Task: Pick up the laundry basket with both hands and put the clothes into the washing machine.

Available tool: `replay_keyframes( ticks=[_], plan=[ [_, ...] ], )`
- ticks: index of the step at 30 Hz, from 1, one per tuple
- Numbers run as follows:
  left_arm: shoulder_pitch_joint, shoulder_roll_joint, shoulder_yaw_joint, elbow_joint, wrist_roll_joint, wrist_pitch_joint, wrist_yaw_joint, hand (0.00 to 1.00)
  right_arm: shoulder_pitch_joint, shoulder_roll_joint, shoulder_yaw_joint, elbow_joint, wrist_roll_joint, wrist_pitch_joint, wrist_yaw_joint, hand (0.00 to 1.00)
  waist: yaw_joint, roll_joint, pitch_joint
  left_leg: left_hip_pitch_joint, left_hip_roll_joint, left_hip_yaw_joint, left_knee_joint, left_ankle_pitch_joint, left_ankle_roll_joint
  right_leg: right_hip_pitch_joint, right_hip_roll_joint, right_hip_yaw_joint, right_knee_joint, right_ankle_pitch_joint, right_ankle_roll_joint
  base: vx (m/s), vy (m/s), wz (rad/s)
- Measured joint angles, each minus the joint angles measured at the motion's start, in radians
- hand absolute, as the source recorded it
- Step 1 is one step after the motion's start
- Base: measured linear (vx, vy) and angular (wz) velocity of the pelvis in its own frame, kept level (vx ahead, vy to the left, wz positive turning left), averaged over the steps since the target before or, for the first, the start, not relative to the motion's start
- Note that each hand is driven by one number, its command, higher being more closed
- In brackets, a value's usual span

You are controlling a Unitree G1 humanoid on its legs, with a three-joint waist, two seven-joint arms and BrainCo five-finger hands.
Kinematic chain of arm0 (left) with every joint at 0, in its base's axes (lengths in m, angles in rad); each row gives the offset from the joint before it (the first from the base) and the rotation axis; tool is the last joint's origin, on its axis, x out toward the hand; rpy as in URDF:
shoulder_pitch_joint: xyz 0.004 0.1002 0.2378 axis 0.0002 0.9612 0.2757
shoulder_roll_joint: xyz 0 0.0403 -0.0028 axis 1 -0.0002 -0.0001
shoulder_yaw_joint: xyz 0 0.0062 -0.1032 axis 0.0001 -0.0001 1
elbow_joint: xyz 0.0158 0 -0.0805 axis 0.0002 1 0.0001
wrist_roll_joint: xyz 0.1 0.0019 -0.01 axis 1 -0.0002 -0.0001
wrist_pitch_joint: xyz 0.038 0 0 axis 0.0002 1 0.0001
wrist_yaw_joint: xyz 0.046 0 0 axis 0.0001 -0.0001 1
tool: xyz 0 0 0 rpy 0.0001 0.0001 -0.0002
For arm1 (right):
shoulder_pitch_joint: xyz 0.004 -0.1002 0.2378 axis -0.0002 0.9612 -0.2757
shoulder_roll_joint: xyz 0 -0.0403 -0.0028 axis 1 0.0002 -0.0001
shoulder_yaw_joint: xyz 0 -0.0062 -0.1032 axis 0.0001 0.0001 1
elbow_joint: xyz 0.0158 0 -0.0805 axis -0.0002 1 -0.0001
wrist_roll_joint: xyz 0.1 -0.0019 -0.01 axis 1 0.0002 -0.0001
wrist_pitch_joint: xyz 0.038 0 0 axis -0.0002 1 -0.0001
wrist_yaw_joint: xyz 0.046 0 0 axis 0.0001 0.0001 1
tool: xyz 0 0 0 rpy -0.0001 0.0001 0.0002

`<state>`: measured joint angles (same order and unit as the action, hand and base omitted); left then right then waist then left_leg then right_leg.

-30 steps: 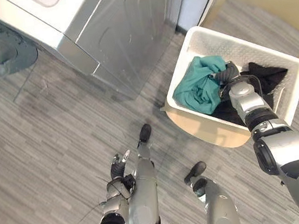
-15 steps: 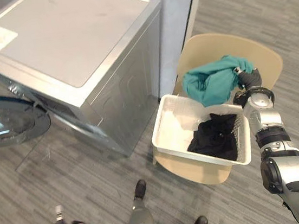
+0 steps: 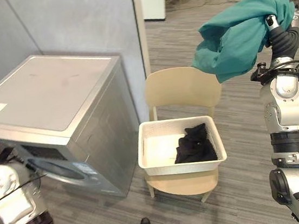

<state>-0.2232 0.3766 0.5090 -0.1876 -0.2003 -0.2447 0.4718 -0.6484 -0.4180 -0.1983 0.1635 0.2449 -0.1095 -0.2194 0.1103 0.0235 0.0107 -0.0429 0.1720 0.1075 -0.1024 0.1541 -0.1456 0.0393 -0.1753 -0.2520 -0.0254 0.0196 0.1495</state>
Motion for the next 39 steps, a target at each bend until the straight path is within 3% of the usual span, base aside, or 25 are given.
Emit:
replay_keyframes(
  ticks=[3,6,8,14,26,39],
  plan=[
    [-0.048,-0.002,-0.256,0.005,0.015,0.003,-0.119,0.0,-0.031,0.021,0.043,-0.044,0.003,-0.008,0.005,1.0,-0.044,0.003,-0.002,0.009,0.002,0.057,0.0,0.004,0.005,-0.028,-0.001,0.062,0.0,0.028,0.003,-0.05,0.015,-0.52],
    [-0.112,-0.02,-0.371,0.063,0.013,0.012,-0.174,0.0,-0.031,0.028,0.066,-0.055,0.023,-0.013,0.007,1.0,-0.067,0.003,-0.002,0.02,0.003,0.091,0.0,0.004,0.005,-0.041,-0.001,0.098,-0.002,0.042,0.004,-0.01,0.004,-0.43],
    [-0.181,-0.045,-0.498,0.141,-0.027,0.027,-0.231,0.0,-0.031,0.054,0.089,-0.059,0.048,-0.015,0.007,1.0,-0.1,0.006,-0.003,0.029,0.003,0.109,-0.001,0.004,0.005,-0.047,-0.001,0.121,-0.004,0.05,0.004,-0.01,0.0,-0.29],
    [-0.331,-0.108,-0.738,0.36,-0.037,0.089,-0.31,0.0,-0.019,0.057,0.159,-0.086,0.119,-0.017,0.035,1.0,-0.157,0.016,-0.008,0.033,0.009,0.143,-0.001,0.003,0.005,-0.068,0.005,0.162,-0.013,0.062,0.003,-0.03,-0.002,-0.2],
    [-0.434,-0.143,-0.835,0.454,-0.069,0.115,-0.32,0.0,0.129,0.056,0.231,-0.15,0.186,-0.016,0.134,1.0,-0.172,0.011,-0.01,0.04,0.031,0.169,-0.001,-0.001,0.0,-0.083,0.03,0.195,-0.016,0.074,-0.008,-0.01,-0.014,-0.09],
    [-0.528,-0.2,-0.925,0.512,-0.099,0.131,-0.32,0.0,0.195,0.065,0.283,-0.177,0.188,0.009,0.177,1.0,-0.184,-0.023,-0.017,0.038,0.034,0.168,-0.001,-0.002,-0.001,-0.079,0.033,0.194,-0.031,0.08,-0.008,0.0,0.0,0.0]
  ],
)
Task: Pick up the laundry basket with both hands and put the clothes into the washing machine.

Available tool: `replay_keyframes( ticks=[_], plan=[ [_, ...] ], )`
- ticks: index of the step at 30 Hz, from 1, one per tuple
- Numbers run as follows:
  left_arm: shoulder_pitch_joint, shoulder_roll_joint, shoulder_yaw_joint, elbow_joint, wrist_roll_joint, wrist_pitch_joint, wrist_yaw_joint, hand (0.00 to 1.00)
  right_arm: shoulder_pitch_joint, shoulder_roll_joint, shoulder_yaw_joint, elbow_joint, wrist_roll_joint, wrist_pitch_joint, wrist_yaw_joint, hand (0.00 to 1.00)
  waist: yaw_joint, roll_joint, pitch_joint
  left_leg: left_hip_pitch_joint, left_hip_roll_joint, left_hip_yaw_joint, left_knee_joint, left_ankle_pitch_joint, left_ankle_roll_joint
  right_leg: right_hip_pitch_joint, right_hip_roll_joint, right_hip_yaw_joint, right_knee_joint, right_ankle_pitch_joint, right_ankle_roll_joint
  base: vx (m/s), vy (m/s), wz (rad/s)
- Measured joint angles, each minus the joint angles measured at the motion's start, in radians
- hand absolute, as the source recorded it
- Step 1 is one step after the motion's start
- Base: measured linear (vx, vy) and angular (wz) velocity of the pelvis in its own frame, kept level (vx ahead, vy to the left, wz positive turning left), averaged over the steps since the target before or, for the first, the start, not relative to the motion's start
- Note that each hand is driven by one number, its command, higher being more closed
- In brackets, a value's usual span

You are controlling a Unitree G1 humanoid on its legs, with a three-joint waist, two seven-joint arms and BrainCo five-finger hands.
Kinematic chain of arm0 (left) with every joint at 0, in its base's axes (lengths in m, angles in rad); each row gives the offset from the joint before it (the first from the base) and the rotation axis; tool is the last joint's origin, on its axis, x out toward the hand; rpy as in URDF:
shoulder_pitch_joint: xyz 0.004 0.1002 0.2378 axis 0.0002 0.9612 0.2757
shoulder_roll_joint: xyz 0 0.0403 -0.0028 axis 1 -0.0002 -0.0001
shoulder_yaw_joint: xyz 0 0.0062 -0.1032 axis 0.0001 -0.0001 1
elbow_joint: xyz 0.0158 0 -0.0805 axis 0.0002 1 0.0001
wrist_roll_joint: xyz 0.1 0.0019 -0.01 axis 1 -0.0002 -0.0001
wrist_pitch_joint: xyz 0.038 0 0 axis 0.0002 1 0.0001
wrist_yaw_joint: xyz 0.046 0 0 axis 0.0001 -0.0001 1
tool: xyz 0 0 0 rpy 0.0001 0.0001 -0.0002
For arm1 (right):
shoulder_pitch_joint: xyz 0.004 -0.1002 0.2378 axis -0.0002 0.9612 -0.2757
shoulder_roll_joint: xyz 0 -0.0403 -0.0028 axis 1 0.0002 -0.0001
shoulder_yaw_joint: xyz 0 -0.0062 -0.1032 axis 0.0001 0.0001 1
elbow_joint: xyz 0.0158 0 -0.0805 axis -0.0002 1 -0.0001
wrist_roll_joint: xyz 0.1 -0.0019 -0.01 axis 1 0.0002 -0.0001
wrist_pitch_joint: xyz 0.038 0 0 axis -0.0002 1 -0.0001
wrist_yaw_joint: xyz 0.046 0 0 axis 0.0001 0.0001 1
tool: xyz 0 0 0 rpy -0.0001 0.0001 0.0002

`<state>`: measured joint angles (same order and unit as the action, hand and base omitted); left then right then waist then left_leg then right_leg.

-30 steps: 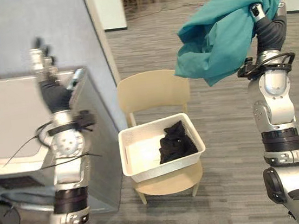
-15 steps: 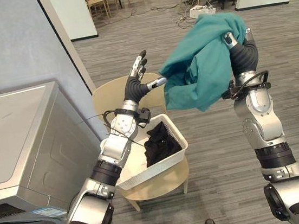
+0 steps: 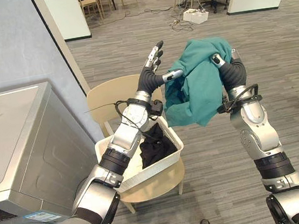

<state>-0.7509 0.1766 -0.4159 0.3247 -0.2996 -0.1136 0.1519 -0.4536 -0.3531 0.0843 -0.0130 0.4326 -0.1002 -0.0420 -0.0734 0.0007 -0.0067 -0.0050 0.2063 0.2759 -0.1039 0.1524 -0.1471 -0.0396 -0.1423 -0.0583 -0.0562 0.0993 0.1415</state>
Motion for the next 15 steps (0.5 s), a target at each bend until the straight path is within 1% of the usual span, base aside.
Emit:
replay_keyframes(
  ticks=[5,10,12,13,15],
  plan=[
    [-0.015,-0.028,-0.082,0.046,0.009,0.023,-0.025,0.0,0.0,0.034,0.016,-0.006,0.0,0.001,0.003,1.0,0.0,-0.014,0.0,-0.001,-0.001,-0.002,0.0,0.0,0.0,0.0,-0.001,-0.002,0.0,0.0,0.0,0.0,0.0,0.0],
    [-0.015,-0.044,-0.131,0.083,0.029,0.032,-0.045,0.0,0.0,0.034,0.034,-0.006,0.009,0.002,0.001,1.0,-0.002,-0.015,0.001,-0.006,-0.001,-0.007,0.0,0.0,0.0,0.0,-0.001,-0.009,-0.001,0.0,0.0,0.0,0.0,0.02],
    [-0.015,-0.056,-0.17,0.106,0.036,0.039,-0.061,0.0,0.0,0.034,0.036,-0.006,0.011,0.002,0.001,1.0,-0.003,-0.015,0.001,-0.012,0.0,-0.013,0.0,0.0,0.0,0.0,-0.001,-0.016,-0.002,0.0,0.0,0.0,0.0,0.07],
    [-0.015,-0.057,-0.176,0.111,0.036,0.04,-0.065,1.0,0.0,0.034,0.037,-0.006,0.011,0.002,0.001,1.0,-0.004,-0.015,0.001,-0.013,0.0,-0.014,0.0,0.0,0.0,0.0,-0.001,-0.017,-0.003,0.0,0.0,0.0,0.0,0.04],
    [-0.015,-0.057,-0.196,0.12,0.036,0.044,-0.072,1.0,0.0,0.033,0.046,-0.006,0.011,0.006,-0.001,1.0,-0.006,-0.015,0.001,-0.014,0.0,-0.014,0.0,0.0,0.0,0.0,-0.001,-0.017,-0.005,0.0,0.0,0.0,0.0,0.0]
  ],
)
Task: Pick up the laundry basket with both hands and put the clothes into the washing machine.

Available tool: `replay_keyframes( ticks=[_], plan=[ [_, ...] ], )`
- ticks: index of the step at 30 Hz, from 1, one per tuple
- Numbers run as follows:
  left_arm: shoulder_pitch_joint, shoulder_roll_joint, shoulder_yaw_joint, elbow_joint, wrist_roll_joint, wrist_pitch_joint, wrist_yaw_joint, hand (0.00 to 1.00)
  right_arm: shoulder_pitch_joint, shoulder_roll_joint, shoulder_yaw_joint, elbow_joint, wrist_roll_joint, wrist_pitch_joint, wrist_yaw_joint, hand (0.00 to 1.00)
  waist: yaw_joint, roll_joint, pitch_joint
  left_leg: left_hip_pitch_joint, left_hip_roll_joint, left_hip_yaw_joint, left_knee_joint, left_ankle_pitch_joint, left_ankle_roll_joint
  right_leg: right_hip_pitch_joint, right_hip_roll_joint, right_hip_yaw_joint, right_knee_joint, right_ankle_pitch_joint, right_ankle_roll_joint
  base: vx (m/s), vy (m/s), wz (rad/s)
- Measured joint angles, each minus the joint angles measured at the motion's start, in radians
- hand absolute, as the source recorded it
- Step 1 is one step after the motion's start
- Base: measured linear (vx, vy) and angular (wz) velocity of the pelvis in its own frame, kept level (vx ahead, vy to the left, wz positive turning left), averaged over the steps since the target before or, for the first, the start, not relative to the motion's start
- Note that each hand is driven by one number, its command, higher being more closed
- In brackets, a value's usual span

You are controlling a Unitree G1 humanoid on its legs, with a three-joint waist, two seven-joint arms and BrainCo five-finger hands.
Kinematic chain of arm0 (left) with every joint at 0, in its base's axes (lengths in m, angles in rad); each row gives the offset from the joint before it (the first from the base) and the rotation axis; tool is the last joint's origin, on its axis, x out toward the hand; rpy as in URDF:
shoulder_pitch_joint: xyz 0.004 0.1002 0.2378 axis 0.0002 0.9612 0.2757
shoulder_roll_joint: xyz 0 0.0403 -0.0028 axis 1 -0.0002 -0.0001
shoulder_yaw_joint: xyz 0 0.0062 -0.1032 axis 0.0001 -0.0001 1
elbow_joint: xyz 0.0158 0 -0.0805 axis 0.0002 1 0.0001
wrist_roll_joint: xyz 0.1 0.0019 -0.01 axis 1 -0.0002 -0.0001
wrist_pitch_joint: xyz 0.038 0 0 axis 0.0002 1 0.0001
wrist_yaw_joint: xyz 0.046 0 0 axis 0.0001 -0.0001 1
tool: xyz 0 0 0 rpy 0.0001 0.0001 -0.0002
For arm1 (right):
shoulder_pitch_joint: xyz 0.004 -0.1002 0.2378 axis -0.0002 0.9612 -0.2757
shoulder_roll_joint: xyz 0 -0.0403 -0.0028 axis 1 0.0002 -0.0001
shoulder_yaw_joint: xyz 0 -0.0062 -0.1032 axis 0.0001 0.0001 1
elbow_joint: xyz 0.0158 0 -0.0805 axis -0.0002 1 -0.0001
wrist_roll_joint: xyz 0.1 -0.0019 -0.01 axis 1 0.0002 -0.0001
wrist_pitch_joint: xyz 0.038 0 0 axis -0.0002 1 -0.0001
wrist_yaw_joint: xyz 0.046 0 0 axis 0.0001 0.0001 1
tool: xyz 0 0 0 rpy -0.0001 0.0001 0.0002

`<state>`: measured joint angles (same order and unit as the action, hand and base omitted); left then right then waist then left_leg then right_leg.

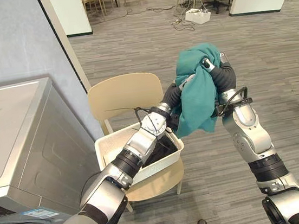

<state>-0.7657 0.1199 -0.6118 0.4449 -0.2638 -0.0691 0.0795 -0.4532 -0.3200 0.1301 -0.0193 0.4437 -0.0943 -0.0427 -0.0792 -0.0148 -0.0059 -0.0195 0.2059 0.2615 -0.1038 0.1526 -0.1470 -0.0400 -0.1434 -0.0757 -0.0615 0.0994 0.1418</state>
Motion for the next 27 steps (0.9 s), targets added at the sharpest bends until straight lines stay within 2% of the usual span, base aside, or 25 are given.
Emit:
replay_keyframes(
  ticks=[6,10,17,18,21,23,27],
  plan=[
    [0.0,0.0,-0.02,0.02,0.002,-0.007,-0.033,1.0,0.0,-0.003,0.005,0.002,0.0,0.027,-0.007,1.0,-0.005,-0.003,-0.001,0.0,0.0,0.005,0.0,0.0,0.0,0.002,0.001,0.003,-0.011,0.006,0.001,0.0,-0.003,-0.01],
    [0.0,0.0,-0.027,0.02,0.002,-0.023,-0.033,1.0,0.0,-0.003,0.005,0.004,0.0,0.029,-0.022,1.0,-0.015,-0.005,-0.001,0.0,0.0,0.005,0.0,0.0,0.0,0.002,0.001,0.003,-0.012,0.007,0.0,0.0,0.0,0.0],
    [0.0,0.0,-0.026,-0.002,0.002,-0.039,-0.028,1.0,0.0,-0.001,-0.01,0.004,0.0,0.033,-0.024,1.0,-0.015,-0.006,-0.002,0.0,0.001,0.006,0.001,0.0,0.0,0.002,0.001,0.003,-0.015,0.013,-0.002,0.0,0.0,0.0],
    [0.0,0.0,-0.025,-0.012,0.002,-0.039,-0.02,1.0,0.0,0.001,-0.015,0.004,0.001,0.033,-0.025,0.0,-0.014,-0.006,-0.002,0.0,0.001,0.006,0.001,0.0,0.0,0.002,0.001,0.003,-0.016,0.013,-0.002,0.0,0.0,0.0],
    [0.007,0.011,-0.008,-0.018,0.002,-0.037,-0.012,1.0,0.003,-0.002,-0.036,0.003,0.018,0.034,-0.02,0.0,-0.004,-0.006,-0.002,-0.001,0.001,0.005,0.001,0.0,0.0,0.003,0.001,0.001,-0.015,0.013,-0.002,0.0,0.0,0.0],
    [0.051,0.032,0.012,-0.104,0.022,-0.017,-0.021,1.0,0.036,-0.001,-0.06,-0.034,0.018,0.036,0.0,0.0,0.007,-0.004,-0.003,-0.001,0.001,0.004,0.006,0.0,0.0,0.003,0.003,0.0,-0.015,0.014,-0.002,0.0,0.0,0.0],
    [0.09,0.063,0.075,-0.192,0.022,-0.017,-0.043,1.0,0.097,-0.001,-0.095,-0.112,0.022,0.034,0.025,0.0,0.007,-0.003,-0.004,0.0,-0.001,-0.003,0.005,0.0,0.0,0.006,0.001,-0.005,-0.009,0.012,0.0,0.0,0.0,0.07]
  ],
)
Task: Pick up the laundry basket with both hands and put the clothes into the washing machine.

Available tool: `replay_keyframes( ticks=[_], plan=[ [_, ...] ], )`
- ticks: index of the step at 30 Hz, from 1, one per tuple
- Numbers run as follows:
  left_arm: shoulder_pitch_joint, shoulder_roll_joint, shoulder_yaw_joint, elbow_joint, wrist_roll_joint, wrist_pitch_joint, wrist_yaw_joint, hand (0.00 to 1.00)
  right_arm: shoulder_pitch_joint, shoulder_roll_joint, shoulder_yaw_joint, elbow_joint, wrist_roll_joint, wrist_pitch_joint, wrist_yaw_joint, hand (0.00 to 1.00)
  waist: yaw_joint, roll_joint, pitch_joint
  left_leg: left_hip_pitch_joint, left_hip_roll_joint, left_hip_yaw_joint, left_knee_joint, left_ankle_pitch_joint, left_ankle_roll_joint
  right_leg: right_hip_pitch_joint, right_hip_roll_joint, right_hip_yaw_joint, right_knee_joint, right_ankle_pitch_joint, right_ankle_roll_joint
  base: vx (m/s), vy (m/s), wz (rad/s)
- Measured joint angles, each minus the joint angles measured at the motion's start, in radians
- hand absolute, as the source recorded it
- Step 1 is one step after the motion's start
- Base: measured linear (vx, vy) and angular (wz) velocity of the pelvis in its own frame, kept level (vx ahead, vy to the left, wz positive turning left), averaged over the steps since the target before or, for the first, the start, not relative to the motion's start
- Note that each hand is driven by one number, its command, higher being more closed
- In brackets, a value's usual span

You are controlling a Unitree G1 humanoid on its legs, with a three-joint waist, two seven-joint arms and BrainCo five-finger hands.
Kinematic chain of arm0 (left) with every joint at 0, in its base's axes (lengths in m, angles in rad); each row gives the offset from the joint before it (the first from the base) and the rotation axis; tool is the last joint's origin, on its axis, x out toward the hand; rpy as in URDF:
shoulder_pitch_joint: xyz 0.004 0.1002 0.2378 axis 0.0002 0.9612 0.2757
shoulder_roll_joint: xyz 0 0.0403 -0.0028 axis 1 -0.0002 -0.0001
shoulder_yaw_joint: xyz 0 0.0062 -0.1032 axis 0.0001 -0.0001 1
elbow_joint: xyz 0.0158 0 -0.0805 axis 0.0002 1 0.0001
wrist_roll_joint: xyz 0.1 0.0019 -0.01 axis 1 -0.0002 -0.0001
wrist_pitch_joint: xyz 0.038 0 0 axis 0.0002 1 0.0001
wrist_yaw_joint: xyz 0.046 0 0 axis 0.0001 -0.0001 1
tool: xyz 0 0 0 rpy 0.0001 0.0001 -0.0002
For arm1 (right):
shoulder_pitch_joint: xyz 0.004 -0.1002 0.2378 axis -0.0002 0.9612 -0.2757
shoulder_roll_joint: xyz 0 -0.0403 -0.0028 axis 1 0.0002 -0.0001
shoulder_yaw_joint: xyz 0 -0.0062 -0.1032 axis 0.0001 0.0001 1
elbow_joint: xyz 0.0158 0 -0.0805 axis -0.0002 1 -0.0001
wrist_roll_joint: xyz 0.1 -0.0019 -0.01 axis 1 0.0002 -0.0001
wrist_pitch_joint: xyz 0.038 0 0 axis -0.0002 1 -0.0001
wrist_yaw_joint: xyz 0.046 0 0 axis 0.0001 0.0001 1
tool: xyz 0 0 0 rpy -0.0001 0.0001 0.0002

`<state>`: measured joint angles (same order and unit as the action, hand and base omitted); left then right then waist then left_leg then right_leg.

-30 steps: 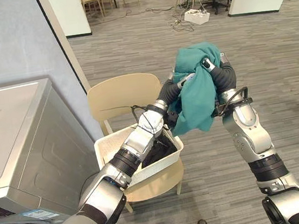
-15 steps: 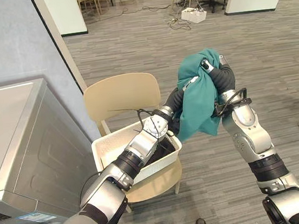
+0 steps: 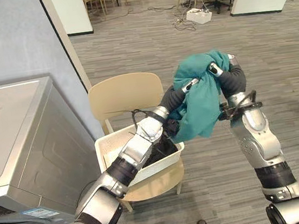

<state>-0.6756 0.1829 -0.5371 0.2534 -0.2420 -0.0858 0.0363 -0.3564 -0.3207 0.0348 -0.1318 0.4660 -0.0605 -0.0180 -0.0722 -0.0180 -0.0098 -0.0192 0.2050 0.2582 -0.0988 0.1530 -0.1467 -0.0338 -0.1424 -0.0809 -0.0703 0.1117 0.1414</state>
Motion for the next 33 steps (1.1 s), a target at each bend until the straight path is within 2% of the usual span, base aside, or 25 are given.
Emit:
replay_keyframes(
  ticks=[3,4,6,8,12,15,18,21,23,24,25,26,27,28,29,30,31,33],
  plan=[
    [-0.066,0.001,0.071,0.073,0.013,0.012,0.022,1.0,0.048,0.001,-0.054,-0.009,0.02,-0.004,0.0,0.0,0.001,0.001,-0.001,0.003,-0.002,-0.006,-0.005,0.0,0.0,0.006,-0.001,-0.002,0.0,-0.007,0.008,0.0,0.0,0.05],
    [-0.067,0.019,0.132,0.07,0.018,0.013,0.037,1.0,0.088,0.001,-0.103,-0.018,0.036,-0.007,0.001,0.0,-0.003,0.004,-0.002,0.007,-0.002,-0.004,-0.005,0.0,0.0,0.007,-0.001,0.0,0.001,-0.008,0.009,0.0,0.0,-0.05],
    [-0.066,0.079,0.219,0.069,0.017,0.013,0.057,1.0,0.14,0.001,-0.187,-0.018,0.044,-0.009,-0.001,0.0,-0.014,0.008,-0.005,0.01,-0.002,-0.002,-0.005,0.0,0.0,0.009,-0.001,0.001,0.001,-0.009,0.009,0.0,0.0,-0.04],
    [-0.066,0.187,0.329,0.066,0.016,0.013,0.081,1.0,0.193,-0.003,-0.28,-0.019,0.044,-0.014,-0.005,0.0,-0.027,0.015,-0.009,0.011,-0.001,0.01,-0.005,0.0,0.0,0.001,0.0,0.011,0.002,-0.011,0.01,0.0,0.0,-0.13],
    [-0.061,0.319,0.486,-0.019,0.008,0.012,0.103,1.0,0.276,-0.003,-0.337,-0.019,0.044,-0.026,-0.006,0.0,-0.024,0.021,-0.013,0.012,-0.001,0.02,-0.005,-0.001,-0.001,-0.007,0.0,0.025,0.006,-0.013,0.007,0.0,-0.002,-0.09],
    [-0.012,0.398,0.642,-0.164,-0.003,-0.015,0.124,1.0,0.339,0.005,-0.357,-0.021,0.044,-0.026,-0.004,0.0,-0.021,0.026,-0.017,0.014,-0.001,0.02,-0.005,-0.003,-0.003,-0.007,0.0,0.025,0.011,-0.013,0.005,0.0,0.0,0.0],
    [0.124,0.45,0.835,-0.315,-0.023,-0.062,0.149,1.0,0.415,0.063,-0.428,-0.061,0.037,-0.041,-0.004,0.0,-0.012,0.043,-0.03,0.016,-0.001,0.019,-0.005,-0.007,-0.009,-0.007,0.0,0.024,0.016,-0.02,-0.002,0.0,0.0,0.0],
    [0.27,0.459,1.017,-0.409,-0.022,-0.095,0.182,1.0,0.49,0.118,-0.502,-0.063,0.035,-0.049,-0.008,0.0,0.009,0.058,-0.041,0.014,0.0,0.015,-0.005,-0.01,-0.009,-0.005,0.0,0.018,0.016,-0.026,-0.002,0.0,-0.005,0.04],
    [0.422,0.455,1.19,-0.446,-0.022,-0.114,0.207,1.0,0.563,0.191,-0.566,-0.051,0.031,-0.054,-0.021,0.0,0.025,0.069,-0.059,0.006,0.001,0.004,-0.005,-0.015,-0.014,-0.004,-0.001,0.003,0.016,-0.037,0.002,0.0,-0.008,0.14],
    [0.461,0.447,1.235,-0.453,-0.022,-0.119,0.213,1.0,0.583,0.214,-0.584,-0.039,0.031,-0.056,-0.025,0.0,0.027,0.071,-0.065,0.001,0.001,-0.002,-0.005,-0.015,-0.014,-0.004,-0.001,-0.003,0.016,-0.039,0.002,0.01,-0.011,0.24],
    [0.542,0.41,1.332,-0.467,-0.021,-0.126,0.228,1.0,0.625,0.262,-0.624,-0.009,0.036,-0.062,-0.03,0.0,0.034,0.073,-0.078,-0.008,0.001,-0.014,-0.005,-0.015,-0.014,-0.003,-0.002,-0.015,0.015,-0.042,0.001,0.02,-0.009,0.3],
    [0.62,0.346,1.425,-0.478,-0.022,-0.138,0.253,1.0,0.66,0.31,-0.66,0.028,0.038,-0.065,-0.037,0.0,0.038,0.074,-0.084,-0.011,0.0,-0.022,-0.005,-0.017,-0.013,-0.002,-0.003,-0.028,0.015,-0.047,0.0,0.02,-0.007,0.3],
    [0.656,0.307,1.463,-0.481,-0.022,-0.142,0.266,1.0,0.675,0.332,-0.676,0.048,0.038,-0.065,-0.043,0.0,0.042,0.074,-0.084,-0.011,0.0,-0.029,-0.005,-0.02,-0.013,0.0,-0.003,-0.033,0.016,-0.049,0.0,0.01,-0.003,0.31],
    [0.72,0.214,1.524,-0.481,-0.023,-0.144,0.287,1.0,0.7,0.372,-0.704,0.095,0.038,-0.066,-0.053,0.0,0.053,0.073,-0.084,-0.011,0.0,-0.038,-0.005,-0.021,-0.012,0.013,-0.004,-0.048,0.016,-0.053,0.0,0.0,-0.001,0.3],
    [0.782,0.12,1.549,-0.481,-0.025,-0.144,0.303,1.0,0.727,0.405,-0.716,0.137,0.039,-0.066,-0.064,0.0,0.062,0.073,-0.084,-0.012,0.0,-0.041,-0.005,-0.023,-0.009,0.015,-0.005,-0.057,0.018,-0.056,0.001,0.0,-0.001,0.25],
    [0.82,0.071,1.552,-0.482,-0.026,-0.144,0.311,1.0,0.739,0.412,-0.72,0.157,0.045,-0.066,-0.073,0.0,0.071,0.074,-0.083,-0.012,0.0,-0.041,-0.005,-0.024,-0.009,0.016,-0.005,-0.059,0.019,-0.058,0.002,0.0,0.002,0.18],
    [0.892,-0.027,1.536,-0.482,-0.034,-0.143,0.318,1.0,0.764,0.422,-0.708,0.183,0.064,-0.063,-0.075,0.0,0.091,0.073,-0.083,-0.011,-0.001,-0.042,-0.005,-0.025,-0.008,0.02,-0.008,-0.066,0.028,-0.064,0.004,0.01,0.003,0.24],
    [1.012,-0.182,1.477,-0.482,-0.068,-0.134,0.318,1.0,0.799,0.439,-0.679,0.205,0.096,-0.063,-0.075,0.0,0.094,0.064,-0.081,-0.005,-0.002,-0.055,-0.005,-0.026,-0.006,0.034,-0.014,-0.099,0.047,-0.081,0.005,-0.02,0.009,0.35]
  ],
)
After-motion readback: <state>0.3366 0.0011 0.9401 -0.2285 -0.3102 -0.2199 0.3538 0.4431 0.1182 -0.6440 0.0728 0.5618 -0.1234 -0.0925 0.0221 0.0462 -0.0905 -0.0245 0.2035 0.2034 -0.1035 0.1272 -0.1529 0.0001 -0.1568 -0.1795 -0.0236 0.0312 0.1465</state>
